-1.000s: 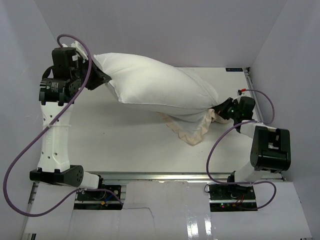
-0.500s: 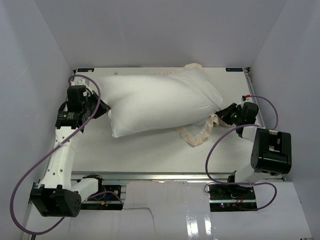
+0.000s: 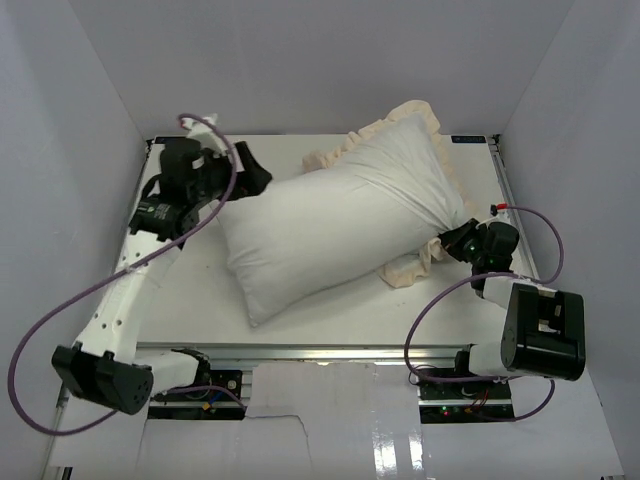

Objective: Remove the pillowcase from the pillow

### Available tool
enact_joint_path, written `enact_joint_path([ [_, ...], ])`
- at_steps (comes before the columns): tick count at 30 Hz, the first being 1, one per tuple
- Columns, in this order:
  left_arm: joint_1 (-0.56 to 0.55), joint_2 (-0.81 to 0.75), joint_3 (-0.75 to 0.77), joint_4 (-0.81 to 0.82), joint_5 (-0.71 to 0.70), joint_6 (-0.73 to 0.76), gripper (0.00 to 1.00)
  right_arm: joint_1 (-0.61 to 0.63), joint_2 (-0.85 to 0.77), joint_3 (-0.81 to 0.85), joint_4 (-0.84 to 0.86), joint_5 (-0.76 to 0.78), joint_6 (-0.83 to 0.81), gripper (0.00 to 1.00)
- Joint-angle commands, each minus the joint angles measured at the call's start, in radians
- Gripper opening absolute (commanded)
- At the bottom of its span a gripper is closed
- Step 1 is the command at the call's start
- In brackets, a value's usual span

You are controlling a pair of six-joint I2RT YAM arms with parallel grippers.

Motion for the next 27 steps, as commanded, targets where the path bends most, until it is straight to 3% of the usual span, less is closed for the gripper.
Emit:
enact_joint_path([
  [1,-0.236,0.182,0.056,-0.033,-0.122,0.082,0.98,0.049,-0.064,-0.04,-0.004,0.049,-0.035,0.08],
  [8,-0.555,0.434,0.233,-0.091,-0.371,0.131,0.98,0.157,-0.224,-0.042,-0.08,0.111,-0.075,0.08],
  [11,-0.614,0.543,0.235,-0.107,-0.46,0.125,0.98,0.175,-0.261,-0.028,-0.091,0.115,-0.079,0.08],
  [16,-0.654,0.69,0.195,-0.075,-0.488,0.091,0.97,0.177,-0.29,-0.001,-0.14,0.149,-0.102,0.08],
  [17,-0.655,0.706,0.195,-0.071,-0.497,0.087,0.89,0.177,-0.29,-0.001,-0.143,0.151,-0.104,0.08],
  [18,-0.657,0.713,0.192,-0.071,-0.513,0.071,0.71,0.177,-0.292,0.004,-0.145,0.155,-0.107,0.08],
  [19,-0.657,0.72,0.189,-0.071,-0.528,0.064,0.34,0.177,-0.292,0.007,-0.146,0.158,-0.107,0.08],
  [21,-0.657,0.709,0.19,-0.076,-0.543,0.056,0.0,0.177,-0.285,0.031,-0.151,0.174,-0.114,0.08],
  [27,-0.655,0.481,0.184,-0.133,-0.568,0.074,0.0,0.171,-0.175,0.18,-0.203,0.241,-0.137,0.08],
])
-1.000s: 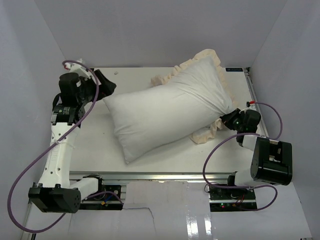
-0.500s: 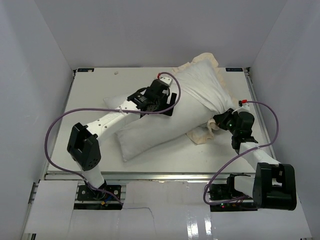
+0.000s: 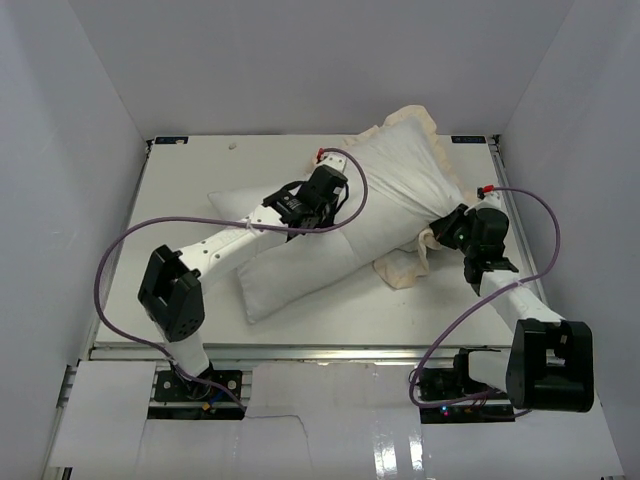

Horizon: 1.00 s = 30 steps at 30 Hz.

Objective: Remove the pillowcase from the pillow

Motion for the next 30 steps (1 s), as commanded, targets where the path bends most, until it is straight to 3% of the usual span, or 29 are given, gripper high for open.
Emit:
enact_joint_path([
  [1,-0.006,-0.155,-0.019,-0.11,0.013,0.02,0.0,-0.018,0.076,0.132,0.012,0.049,-0.016,0.08],
  [7,-0.006,-0.36,0.016,-0.202,0.061,0.1,0.0,-0.079,0.244,0.195,0.067,0.11,0.016,0.08],
  [10,-0.006,-0.422,-0.013,-0.207,0.166,0.152,0.0,-0.116,0.341,0.259,0.081,0.133,0.023,0.08],
  [17,-0.006,-0.48,-0.092,-0.267,0.208,0.24,0.0,-0.165,0.5,0.426,0.099,0.177,0.043,0.08],
  [24,-0.006,-0.56,-0.057,-0.233,0.361,0.254,0.0,-0.199,0.547,0.393,0.21,0.092,0.082,0.09],
  [26,-0.006,-0.566,-0.034,-0.232,0.383,0.246,0.0,-0.199,0.545,0.357,0.264,0.056,0.096,0.13],
  [29,-0.006,-0.575,0.009,-0.233,0.383,0.228,0.0,-0.199,0.55,0.304,0.346,0.021,0.107,0.3],
  [30,-0.006,-0.581,0.025,-0.235,0.383,0.22,0.0,-0.199,0.551,0.297,0.347,0.012,0.105,0.42],
])
